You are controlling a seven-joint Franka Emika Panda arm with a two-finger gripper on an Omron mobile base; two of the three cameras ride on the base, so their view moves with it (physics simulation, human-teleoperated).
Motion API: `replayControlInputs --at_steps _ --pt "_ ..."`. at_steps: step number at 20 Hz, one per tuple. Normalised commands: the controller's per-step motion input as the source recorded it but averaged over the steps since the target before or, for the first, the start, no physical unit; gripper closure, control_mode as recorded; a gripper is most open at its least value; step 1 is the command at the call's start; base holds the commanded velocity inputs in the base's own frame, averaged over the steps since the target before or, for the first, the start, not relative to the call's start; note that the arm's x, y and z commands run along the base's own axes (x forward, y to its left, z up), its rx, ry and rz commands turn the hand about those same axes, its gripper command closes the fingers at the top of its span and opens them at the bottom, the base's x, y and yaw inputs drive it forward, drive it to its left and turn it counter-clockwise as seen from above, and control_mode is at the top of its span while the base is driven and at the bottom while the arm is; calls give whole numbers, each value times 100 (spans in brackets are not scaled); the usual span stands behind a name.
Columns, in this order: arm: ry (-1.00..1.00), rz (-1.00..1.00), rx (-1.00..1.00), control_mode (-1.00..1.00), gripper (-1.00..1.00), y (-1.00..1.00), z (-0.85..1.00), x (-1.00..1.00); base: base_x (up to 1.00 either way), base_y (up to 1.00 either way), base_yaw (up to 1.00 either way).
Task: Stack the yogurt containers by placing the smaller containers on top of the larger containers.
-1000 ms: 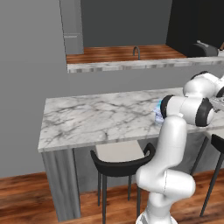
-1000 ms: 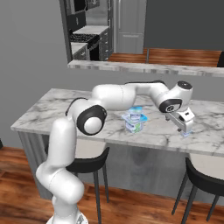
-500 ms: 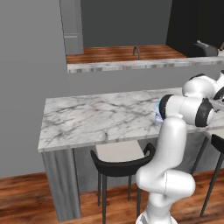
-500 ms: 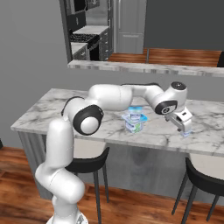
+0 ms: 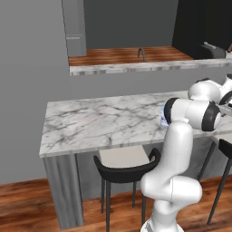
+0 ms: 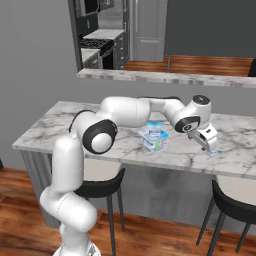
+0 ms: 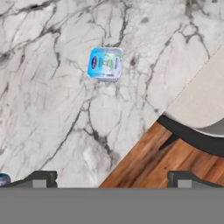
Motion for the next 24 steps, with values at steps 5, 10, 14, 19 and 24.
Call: replayControlInputs --at_steps 5,10,14,19,24 --pt "-1 -2 0 -100 -100 -10 -3 5 0 0 0" --pt "-3 -2 0 -100 -100 -14 -9 2 0 0 0" --pt "-3 -1 0 -100 -100 -12 -7 5 0 0 0" --pt "-2 0 0 -100 -100 -3 -5 7 0 0 0" --pt "0 0 0 -100 -100 0 0 17 0 0 0"
